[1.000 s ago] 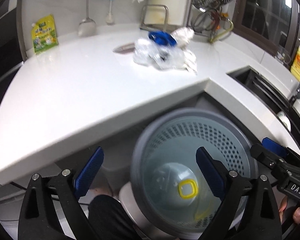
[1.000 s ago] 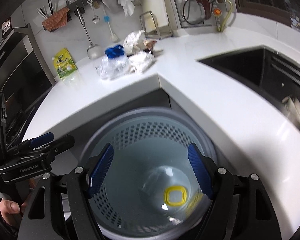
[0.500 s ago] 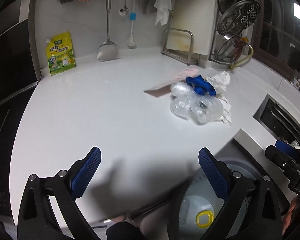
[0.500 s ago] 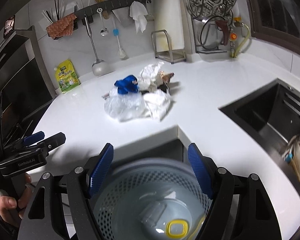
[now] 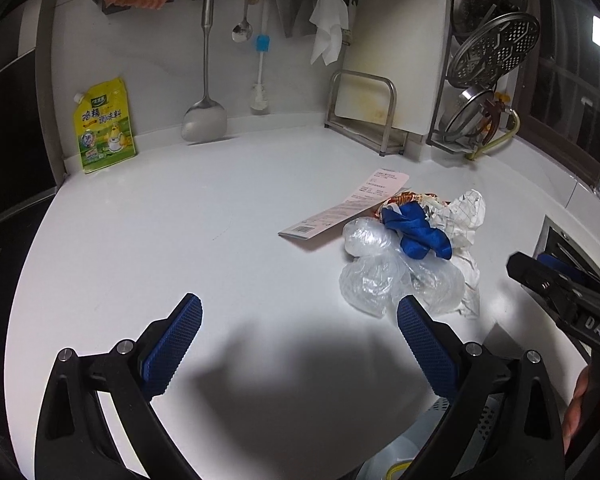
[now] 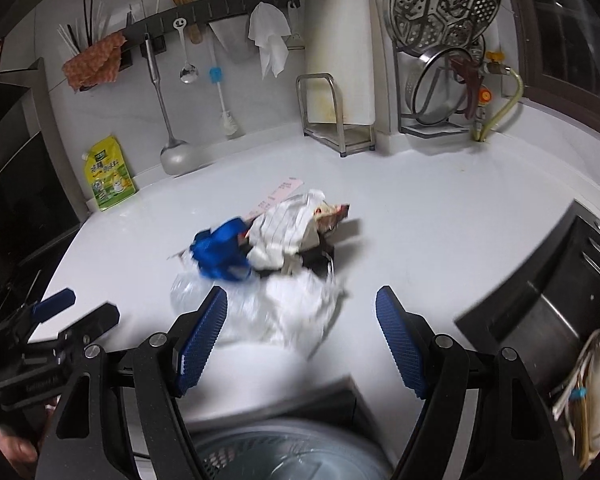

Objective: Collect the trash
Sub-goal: 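Move both tools back up to the trash pile on the counter, then close the right tool on the white checkered paper towel while the left tool approaches the blue glove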

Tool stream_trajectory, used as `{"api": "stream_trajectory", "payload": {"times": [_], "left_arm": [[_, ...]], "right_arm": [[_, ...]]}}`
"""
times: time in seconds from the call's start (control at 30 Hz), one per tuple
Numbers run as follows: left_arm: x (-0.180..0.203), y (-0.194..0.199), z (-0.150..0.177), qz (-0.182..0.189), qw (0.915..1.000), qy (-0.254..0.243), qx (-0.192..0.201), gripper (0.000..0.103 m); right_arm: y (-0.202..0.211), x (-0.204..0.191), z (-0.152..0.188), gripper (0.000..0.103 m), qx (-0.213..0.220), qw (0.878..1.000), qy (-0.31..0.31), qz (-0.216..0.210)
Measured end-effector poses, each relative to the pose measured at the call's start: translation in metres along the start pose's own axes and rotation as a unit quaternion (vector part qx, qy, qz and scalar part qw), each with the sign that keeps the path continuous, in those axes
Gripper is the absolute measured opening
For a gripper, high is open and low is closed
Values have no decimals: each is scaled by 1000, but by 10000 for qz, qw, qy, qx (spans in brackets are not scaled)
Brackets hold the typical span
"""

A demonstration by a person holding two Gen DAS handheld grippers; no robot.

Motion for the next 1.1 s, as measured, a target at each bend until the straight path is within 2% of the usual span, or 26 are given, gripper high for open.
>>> {"api": "stream_trajectory", "payload": {"times": [0.43,0.7,0.77,0.83,0.87,0.97,1.1], "left_arm": [[8,-25,-1,-2,9998,31,-184,96],[15,-33,-2,33,9997,0,-241,96],[17,-35,-3,28,9997,-9,-241,96],[20,-36,-3,33,9997,-14,-249,96],[21,-36,-3,38,9997,-13,-257,96],[26,-37,-3,52,9996,-7,-262,96],[34,-37,-4,115,9996,28,-271,96]], "right_arm": [[-62,-1,-29,73,-238,9993,195,-206],[-75,-1,-32,72,-277,9990,292,-174],[-75,0,-32,60,-264,9990,326,-178],[-74,0,-32,55,-247,9989,340,-203],[-73,0,-32,45,-217,9989,352,-222],[-71,-1,-34,34,-167,9987,414,-258],[-60,2,-38,30,-4,9986,436,-293]]}}
Point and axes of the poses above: each gripper's, at about its wrist camera, not at the fingertips, and y roughly against the way its jaws point, x to its right, z to its underside, the point moved 9 cm from there along -y, roughly the way its jaws point, and after that the axes turned 12 degrees about y, right-handed, at the moved point
